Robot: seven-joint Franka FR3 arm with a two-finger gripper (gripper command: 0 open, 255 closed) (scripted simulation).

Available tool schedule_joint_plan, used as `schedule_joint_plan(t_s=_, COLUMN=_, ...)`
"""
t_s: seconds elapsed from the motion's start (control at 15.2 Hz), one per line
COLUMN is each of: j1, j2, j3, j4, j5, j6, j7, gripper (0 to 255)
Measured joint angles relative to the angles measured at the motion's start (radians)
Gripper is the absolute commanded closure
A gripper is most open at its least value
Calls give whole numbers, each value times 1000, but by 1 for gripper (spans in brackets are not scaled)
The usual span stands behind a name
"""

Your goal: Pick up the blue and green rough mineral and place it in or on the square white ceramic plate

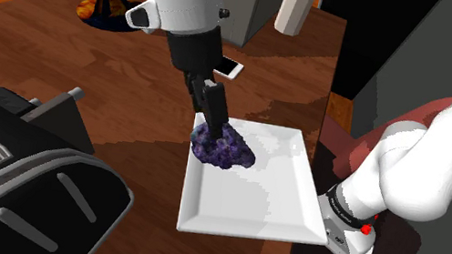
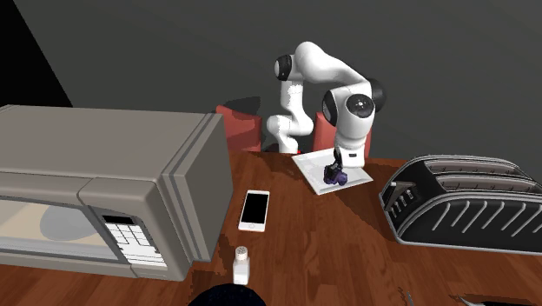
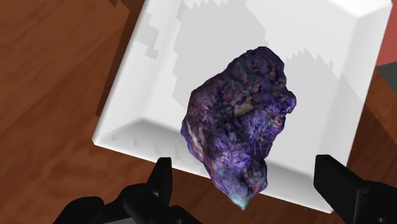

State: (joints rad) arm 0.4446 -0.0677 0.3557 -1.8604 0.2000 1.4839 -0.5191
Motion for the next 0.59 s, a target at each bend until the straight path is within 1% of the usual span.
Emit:
schedule_joint_plan(t_s=0.33, j1=3, j2=-15, j3=3, j4=-75, j5=9, j6=60, j7=-10, gripper=0)
schedule_joint_plan(t_s=0.59, j1=4, j2=-18, j3=4, j4=-87, j5=11, j6=69, j7=-10, gripper=0)
